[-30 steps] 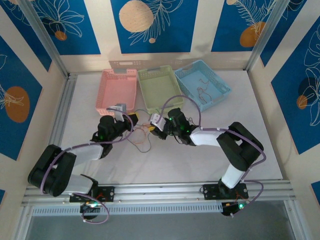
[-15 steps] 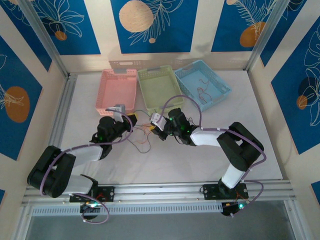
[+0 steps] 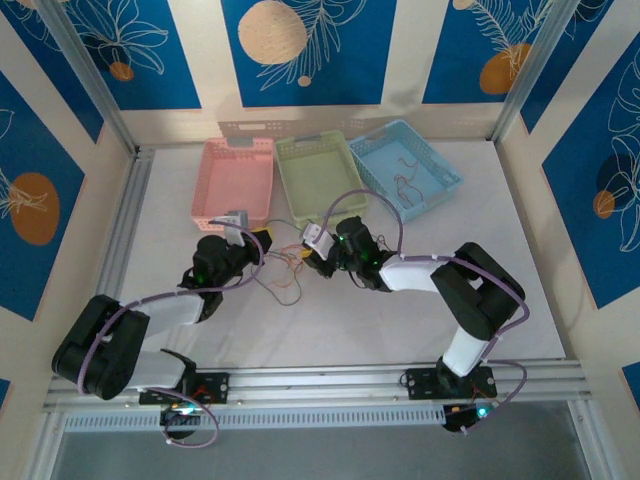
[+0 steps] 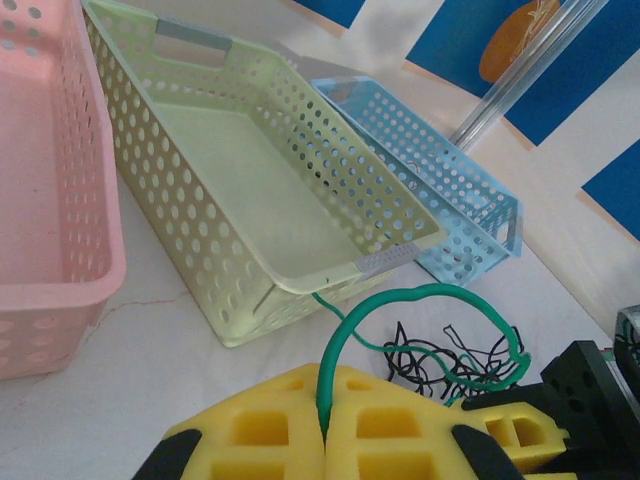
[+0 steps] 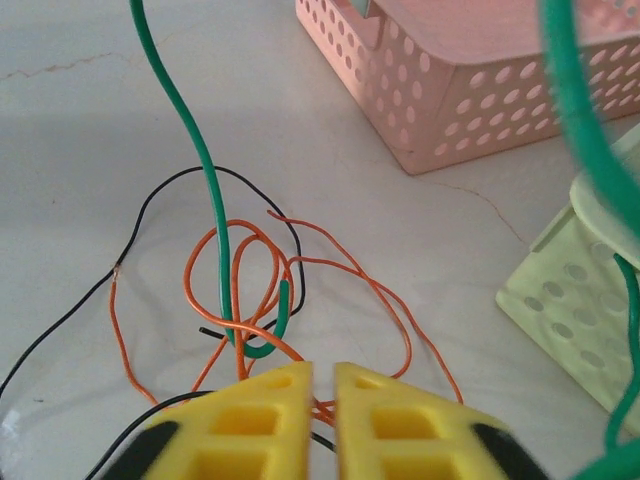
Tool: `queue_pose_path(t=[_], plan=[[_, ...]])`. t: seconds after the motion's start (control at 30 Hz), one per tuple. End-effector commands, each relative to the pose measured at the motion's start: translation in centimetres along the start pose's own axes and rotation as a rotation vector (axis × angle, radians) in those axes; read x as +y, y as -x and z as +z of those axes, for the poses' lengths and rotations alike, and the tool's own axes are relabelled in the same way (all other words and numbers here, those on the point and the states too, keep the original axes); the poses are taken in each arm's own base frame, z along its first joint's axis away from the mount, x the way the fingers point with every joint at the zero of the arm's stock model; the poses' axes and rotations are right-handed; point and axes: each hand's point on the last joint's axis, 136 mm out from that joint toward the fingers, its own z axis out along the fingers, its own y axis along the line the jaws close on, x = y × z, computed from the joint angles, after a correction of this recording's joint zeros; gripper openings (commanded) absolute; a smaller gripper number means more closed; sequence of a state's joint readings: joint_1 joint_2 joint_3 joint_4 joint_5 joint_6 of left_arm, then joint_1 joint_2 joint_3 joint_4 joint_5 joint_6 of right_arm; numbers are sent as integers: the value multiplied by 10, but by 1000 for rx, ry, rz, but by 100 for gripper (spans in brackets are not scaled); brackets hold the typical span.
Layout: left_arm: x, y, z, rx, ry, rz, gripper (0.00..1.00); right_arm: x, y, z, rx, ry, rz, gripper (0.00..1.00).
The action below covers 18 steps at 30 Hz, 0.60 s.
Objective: Untangle the cables
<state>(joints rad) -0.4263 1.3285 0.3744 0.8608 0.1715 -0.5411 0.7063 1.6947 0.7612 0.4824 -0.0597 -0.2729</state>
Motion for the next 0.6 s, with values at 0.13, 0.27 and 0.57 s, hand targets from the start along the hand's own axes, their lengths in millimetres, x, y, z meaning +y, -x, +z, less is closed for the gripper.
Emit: queue_pose_path(t=[0.13,0.27,0.57], plan=[[-6,13,-3,-52,-33,25,0,-1,-4,19,35,13,-26,38],[-7,12,-3,-46,-40,25,0,-15,0,25,36,-43,-29,41],[-14,13,-2,-44,-81,29,0,-8,2,31,46,-6,-36,24]])
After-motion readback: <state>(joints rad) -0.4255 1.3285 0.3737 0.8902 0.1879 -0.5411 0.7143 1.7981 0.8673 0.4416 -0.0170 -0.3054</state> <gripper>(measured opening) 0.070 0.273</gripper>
